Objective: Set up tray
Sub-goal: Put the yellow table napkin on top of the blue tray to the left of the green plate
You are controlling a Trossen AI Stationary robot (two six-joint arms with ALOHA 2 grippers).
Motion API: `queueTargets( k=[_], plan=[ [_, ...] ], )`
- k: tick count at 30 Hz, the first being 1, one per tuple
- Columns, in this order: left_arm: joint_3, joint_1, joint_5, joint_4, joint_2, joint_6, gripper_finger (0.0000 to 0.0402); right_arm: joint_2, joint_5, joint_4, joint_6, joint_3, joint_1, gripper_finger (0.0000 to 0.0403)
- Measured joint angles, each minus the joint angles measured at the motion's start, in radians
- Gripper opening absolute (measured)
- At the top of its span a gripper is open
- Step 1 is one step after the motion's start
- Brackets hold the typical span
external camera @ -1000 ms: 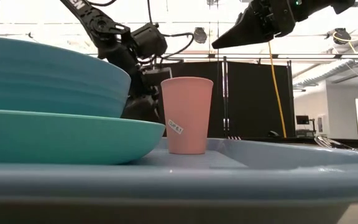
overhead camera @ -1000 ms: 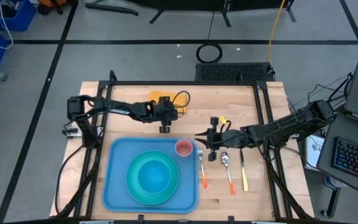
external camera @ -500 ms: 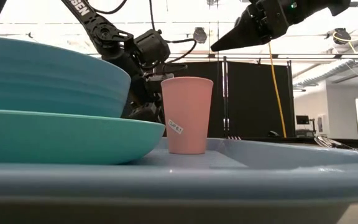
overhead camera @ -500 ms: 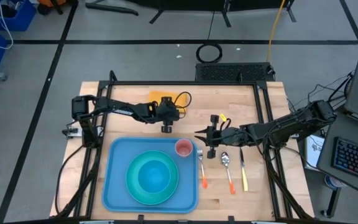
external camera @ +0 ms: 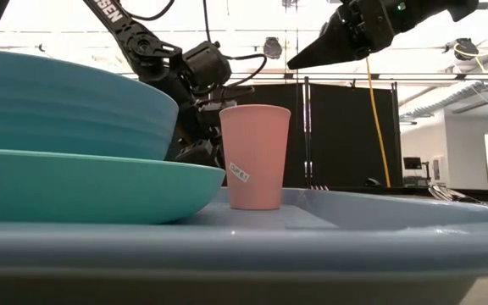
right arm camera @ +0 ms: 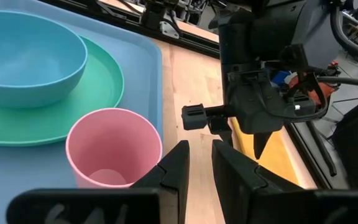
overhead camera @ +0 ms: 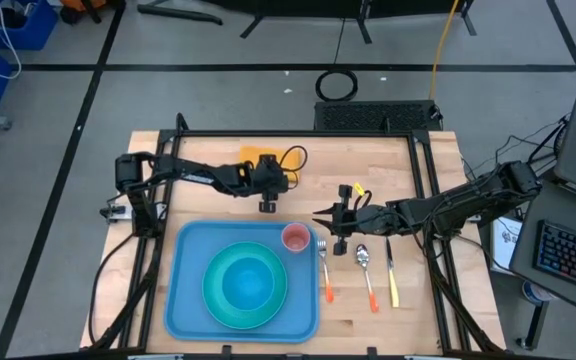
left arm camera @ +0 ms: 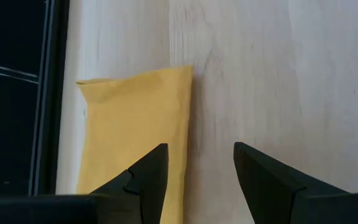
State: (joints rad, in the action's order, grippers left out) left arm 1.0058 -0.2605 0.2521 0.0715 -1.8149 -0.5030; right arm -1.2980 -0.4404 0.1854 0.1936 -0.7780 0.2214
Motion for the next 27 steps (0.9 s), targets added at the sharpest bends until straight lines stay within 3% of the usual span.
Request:
queueTargets(
  k=[12,22,27],
  plan=[
    [0.0,-0.021,-0.036,0.001,-0.035,0.013,0.0189,0.0,0.0,0.006,0.0,0.0,0.0,0.0059],
    [0.002,-0.011,0.04,-0.083,-0.098,-0.018,0.0189,0.0,0.006,0.004,0.001,0.0,-0.002,0.0059],
    [0.026,-0.013,0.048,-0.102,-0.105,-0.04,0.0189,0.0,0.068,0.004,-0.006,0.0,-0.018,0.0059]
  ],
)
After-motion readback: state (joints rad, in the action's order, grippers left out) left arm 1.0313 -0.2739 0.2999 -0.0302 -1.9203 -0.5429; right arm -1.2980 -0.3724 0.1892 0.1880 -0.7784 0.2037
